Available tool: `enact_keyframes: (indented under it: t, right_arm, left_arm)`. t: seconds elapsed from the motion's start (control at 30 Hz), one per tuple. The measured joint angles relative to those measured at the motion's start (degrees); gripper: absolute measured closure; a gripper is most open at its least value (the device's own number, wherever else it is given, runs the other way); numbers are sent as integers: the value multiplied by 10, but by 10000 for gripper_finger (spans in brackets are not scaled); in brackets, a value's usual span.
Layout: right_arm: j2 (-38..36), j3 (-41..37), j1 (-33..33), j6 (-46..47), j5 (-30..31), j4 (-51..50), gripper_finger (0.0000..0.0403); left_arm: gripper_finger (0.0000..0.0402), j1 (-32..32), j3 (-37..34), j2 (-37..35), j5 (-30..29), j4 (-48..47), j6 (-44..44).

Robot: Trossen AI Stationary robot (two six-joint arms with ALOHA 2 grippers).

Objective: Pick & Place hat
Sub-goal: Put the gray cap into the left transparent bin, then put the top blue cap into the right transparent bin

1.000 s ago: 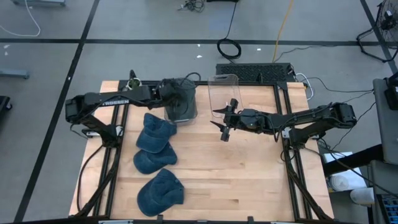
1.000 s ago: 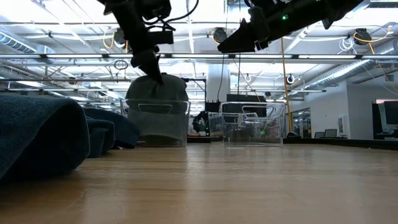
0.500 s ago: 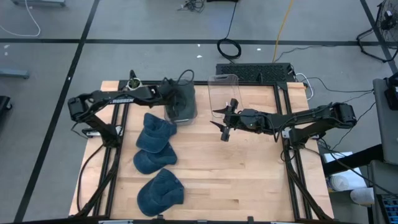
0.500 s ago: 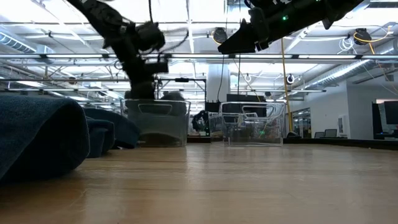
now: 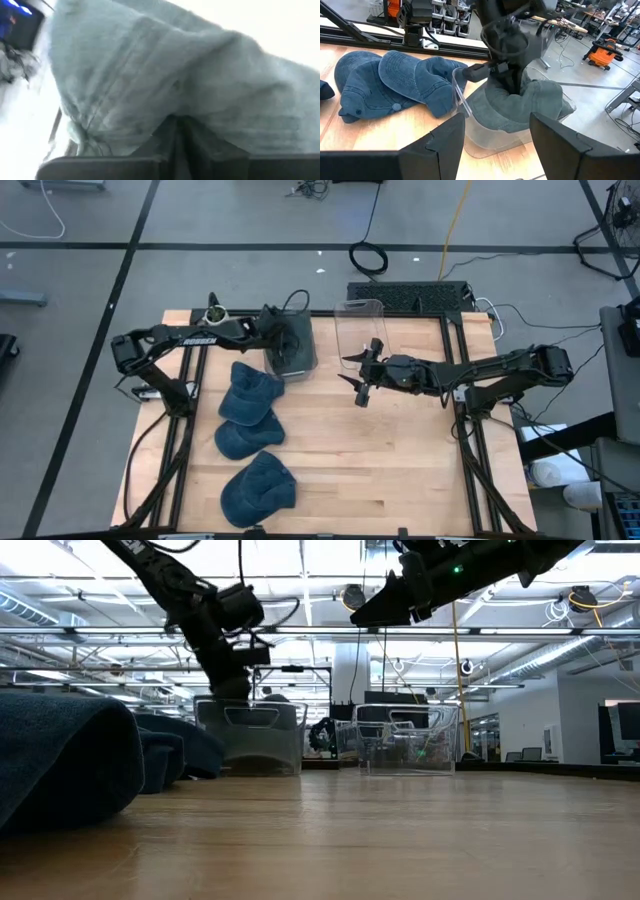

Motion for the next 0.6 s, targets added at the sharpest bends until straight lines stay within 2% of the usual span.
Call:
enact_keyframes:
  t: [0.23, 0.6]
  right_arm:
    - [0, 0, -4, 0, 1, 0, 193]
    - [0, 0, -8, 0, 1, 4, 193]
  left_arm:
    - [336, -21, 1, -71, -6, 14, -1]
    - [350, -42, 0, -166, -5, 47, -2]
